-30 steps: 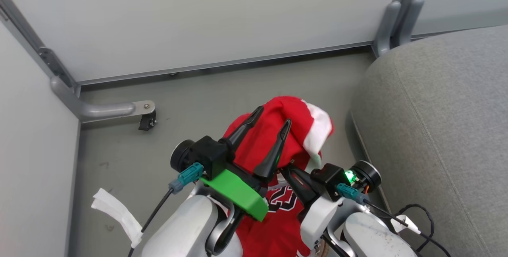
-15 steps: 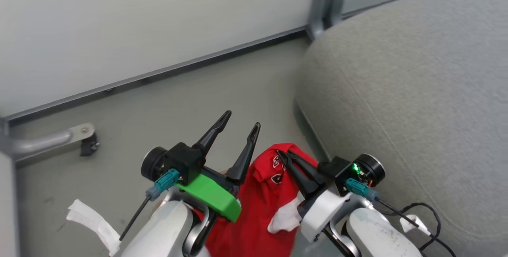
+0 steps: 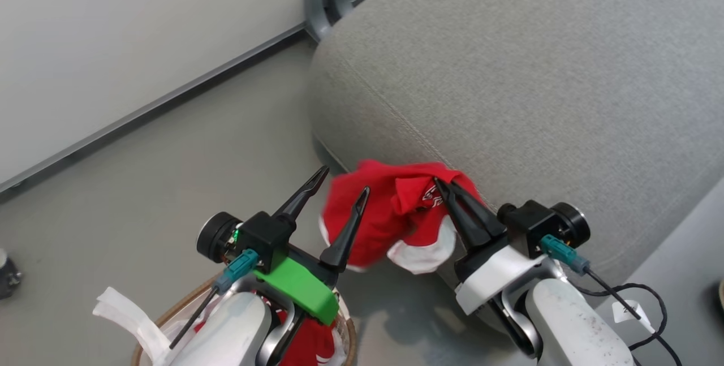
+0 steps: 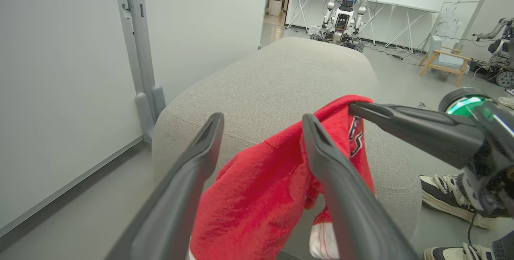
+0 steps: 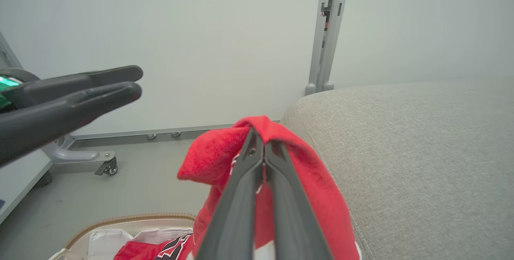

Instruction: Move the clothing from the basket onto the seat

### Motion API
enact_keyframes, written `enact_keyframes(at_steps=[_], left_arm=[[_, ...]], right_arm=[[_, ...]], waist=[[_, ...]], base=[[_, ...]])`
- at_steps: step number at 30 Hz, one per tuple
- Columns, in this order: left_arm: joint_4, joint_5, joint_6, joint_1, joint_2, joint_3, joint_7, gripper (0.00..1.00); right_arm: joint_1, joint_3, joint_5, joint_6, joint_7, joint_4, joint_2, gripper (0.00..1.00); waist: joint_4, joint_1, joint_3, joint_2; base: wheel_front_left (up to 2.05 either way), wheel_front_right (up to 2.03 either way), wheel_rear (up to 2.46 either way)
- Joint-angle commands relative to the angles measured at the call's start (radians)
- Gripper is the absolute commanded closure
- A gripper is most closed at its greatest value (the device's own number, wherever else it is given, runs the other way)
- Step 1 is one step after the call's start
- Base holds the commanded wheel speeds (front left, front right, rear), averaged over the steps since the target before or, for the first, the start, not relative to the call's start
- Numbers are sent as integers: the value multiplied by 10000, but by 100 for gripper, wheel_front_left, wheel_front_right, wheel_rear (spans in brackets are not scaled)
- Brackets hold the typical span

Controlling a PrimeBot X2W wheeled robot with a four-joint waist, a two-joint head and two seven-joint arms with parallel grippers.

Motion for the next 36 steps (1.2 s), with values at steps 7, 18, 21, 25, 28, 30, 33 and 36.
enact_keyframes(at_steps=[7,18,21,25,28,30,33,36], left_arm=[[-111,-100,-30,-435,97,-405,5,0],[-535,195,-30,-705,698,-125,5,0],[-648,352,-30,-768,942,4,5,0],[-749,399,-30,-994,1134,48,5,0],[-812,402,-30,-1212,1314,25,6,0],[-857,413,-30,-1334,1376,-23,6,0],[-899,420,-30,-1492,1467,-92,6,0],[-937,442,-30,-1626,1549,-144,6,0]], right_arm=[[-504,-723,-877,-14,-24,-472,-4,100],[-3732,-1242,-2055,-14,-23,-637,-1324,100],[-4790,-1512,-2175,-14,-23,-339,-1724,100],[-5851,-2330,-2537,-14,-23,163,-2226,100],[-6510,-2939,-2763,-14,-23,687,-2615,100],[-6794,-3310,-2903,-14,-23,1025,-2736,100],[-7069,-3906,-3225,-14,-23,1649,-2862,100],[-7184,-4435,-3516,-14,-23,2182,-2855,100]], waist=[[-551,0,676,-1],[-552,0,2033,-1],[-506,0,2496,-1],[-43,0,3144,-1],[333,0,3585,-1],[559,0,3846,-1],[881,0,4202,-1],[1108,0,4452,-1]], base=[[0,0,0],[0,0,0],[0,0,0],[0,0,0],[0,0,0],[0,0,0],[0,0,0],[0,0,0]])
